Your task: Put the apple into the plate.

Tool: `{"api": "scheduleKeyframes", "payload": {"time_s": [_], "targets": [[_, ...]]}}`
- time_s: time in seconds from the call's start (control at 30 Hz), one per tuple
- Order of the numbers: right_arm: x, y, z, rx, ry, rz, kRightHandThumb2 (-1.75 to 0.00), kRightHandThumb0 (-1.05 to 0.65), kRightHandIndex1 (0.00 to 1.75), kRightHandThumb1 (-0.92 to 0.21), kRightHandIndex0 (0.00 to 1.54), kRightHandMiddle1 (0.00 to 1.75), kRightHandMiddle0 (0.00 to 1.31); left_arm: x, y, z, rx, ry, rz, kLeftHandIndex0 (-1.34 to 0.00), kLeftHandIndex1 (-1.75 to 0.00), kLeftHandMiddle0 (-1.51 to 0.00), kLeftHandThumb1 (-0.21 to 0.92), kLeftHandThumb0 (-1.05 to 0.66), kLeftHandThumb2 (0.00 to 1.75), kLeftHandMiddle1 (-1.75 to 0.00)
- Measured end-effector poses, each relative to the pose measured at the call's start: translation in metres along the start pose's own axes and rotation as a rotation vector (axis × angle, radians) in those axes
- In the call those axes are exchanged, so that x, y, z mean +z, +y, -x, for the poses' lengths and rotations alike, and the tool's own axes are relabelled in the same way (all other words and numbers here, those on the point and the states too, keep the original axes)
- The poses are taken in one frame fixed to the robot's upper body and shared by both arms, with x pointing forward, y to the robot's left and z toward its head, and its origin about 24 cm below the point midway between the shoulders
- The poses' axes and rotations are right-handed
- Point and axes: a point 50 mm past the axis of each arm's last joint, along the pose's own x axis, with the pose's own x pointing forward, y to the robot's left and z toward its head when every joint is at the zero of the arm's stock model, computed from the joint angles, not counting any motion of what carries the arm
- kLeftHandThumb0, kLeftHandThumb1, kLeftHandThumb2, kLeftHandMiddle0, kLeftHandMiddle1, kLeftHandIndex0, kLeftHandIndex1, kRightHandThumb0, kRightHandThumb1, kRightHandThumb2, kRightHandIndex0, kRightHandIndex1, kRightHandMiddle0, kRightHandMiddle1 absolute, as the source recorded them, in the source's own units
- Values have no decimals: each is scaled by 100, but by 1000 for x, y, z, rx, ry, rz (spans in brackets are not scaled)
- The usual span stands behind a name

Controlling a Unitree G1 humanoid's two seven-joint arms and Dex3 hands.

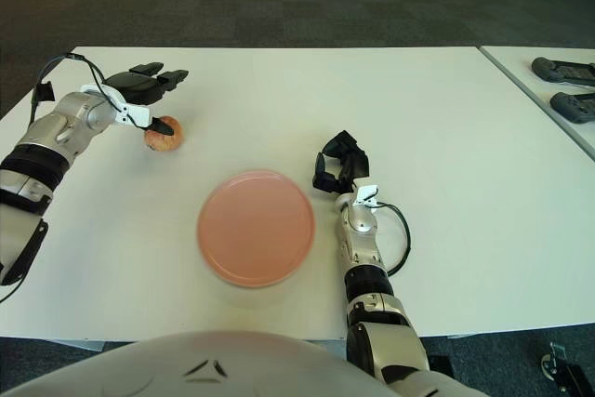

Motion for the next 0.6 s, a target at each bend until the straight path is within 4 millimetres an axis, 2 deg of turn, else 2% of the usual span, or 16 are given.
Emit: {"api": "scheduleKeyframes", "payload": {"time_s": [0.33, 0.6], "targets": [[0, 0, 0, 4, 1, 4, -131, -48, 175, -31, 113, 175, 61, -8, 0, 8, -100, -17, -76, 0, 0, 0, 92, -93, 19, 0], [0, 0, 0, 12, 3, 6, -130, -47, 175, -32, 113, 175, 60, -9, 5, 11, -171, -31, -135, 0, 0, -2, 92, -96, 33, -1]]}}
